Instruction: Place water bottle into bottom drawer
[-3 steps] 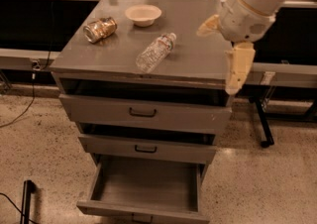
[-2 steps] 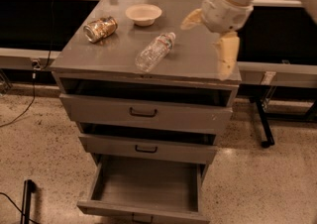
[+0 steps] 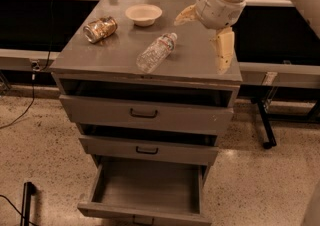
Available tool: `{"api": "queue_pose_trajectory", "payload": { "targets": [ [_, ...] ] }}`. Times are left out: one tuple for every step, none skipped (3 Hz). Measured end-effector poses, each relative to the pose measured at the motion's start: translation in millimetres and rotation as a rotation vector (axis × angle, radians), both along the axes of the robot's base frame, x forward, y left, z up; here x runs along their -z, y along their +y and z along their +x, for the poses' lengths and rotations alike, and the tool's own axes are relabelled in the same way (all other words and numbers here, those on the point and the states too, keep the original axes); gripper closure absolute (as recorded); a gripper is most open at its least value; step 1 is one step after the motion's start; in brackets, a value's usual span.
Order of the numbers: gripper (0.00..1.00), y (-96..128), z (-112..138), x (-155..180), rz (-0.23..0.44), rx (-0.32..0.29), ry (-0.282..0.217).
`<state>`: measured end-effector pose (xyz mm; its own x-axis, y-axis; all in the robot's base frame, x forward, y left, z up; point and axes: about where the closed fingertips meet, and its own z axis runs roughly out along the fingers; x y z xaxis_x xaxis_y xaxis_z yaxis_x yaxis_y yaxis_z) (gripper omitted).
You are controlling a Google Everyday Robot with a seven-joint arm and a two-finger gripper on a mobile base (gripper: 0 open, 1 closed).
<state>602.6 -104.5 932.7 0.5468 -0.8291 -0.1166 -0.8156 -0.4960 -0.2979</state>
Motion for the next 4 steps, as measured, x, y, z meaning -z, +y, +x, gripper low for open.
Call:
{"api": "queue_pose_trajectory", "payload": {
  "targets": [
    [0.00,6.1,15.1,6.0,-0.087,-0.067,-0.046],
    [0.00,18.4,30.2,10.8,-0.196,-0.167,-0.109],
    [0.00,31.3,52.0,23.0,-0.351,-0.303,-0.178],
    [0.00,41.8,77.6,36.4,-0.440,-0.399,-0.195]
  ]
}}
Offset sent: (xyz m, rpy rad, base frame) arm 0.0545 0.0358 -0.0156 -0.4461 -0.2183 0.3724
